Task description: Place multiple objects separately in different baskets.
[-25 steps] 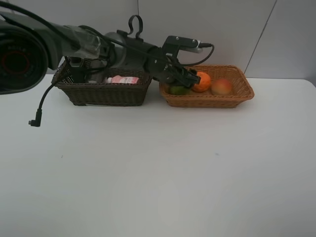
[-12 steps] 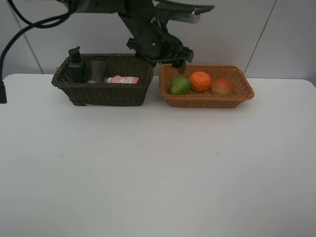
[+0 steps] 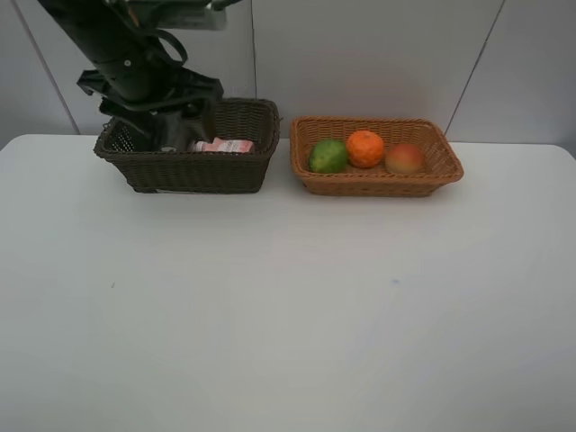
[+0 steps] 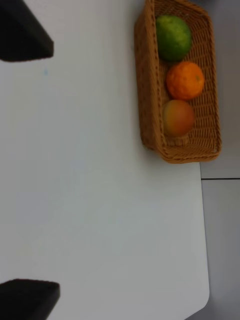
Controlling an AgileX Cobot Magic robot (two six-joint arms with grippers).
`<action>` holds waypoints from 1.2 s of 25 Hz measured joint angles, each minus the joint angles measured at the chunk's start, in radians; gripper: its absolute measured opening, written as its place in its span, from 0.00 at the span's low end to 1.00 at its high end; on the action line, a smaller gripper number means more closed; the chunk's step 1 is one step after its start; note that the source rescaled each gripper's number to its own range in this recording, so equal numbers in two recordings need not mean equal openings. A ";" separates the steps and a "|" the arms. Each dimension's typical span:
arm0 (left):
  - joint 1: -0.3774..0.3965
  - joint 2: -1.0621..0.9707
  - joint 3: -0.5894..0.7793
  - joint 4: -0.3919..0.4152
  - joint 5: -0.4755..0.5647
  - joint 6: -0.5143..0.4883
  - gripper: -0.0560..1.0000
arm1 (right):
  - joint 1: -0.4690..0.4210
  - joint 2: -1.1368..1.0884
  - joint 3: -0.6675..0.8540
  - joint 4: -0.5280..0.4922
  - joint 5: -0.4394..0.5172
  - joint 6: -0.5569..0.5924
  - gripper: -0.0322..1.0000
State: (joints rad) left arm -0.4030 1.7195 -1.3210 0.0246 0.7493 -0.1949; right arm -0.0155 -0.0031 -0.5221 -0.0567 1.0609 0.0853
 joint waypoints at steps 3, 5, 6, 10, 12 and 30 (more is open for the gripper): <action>0.071 -0.121 0.120 0.000 -0.001 0.001 1.00 | 0.000 0.000 0.000 0.000 0.000 0.000 0.89; 0.114 -0.208 0.188 0.000 0.000 0.001 1.00 | 0.000 0.000 0.000 0.000 0.000 0.000 0.89; 0.128 -0.258 0.222 0.000 0.000 0.001 1.00 | 0.000 0.000 0.000 0.000 0.000 0.000 0.89; 0.155 -0.466 0.337 0.000 0.020 0.003 1.00 | 0.000 0.000 0.000 0.000 0.000 0.000 0.89; 0.155 -0.568 0.386 0.000 0.038 0.013 1.00 | 0.000 0.000 0.000 0.000 0.000 0.000 0.89; 0.155 -1.415 0.559 0.001 0.227 0.029 1.00 | 0.000 0.000 0.000 0.000 0.000 0.000 0.89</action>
State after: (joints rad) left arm -0.2482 0.3041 -0.7623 0.0256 0.9766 -0.1658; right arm -0.0155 -0.0031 -0.5221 -0.0567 1.0609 0.0853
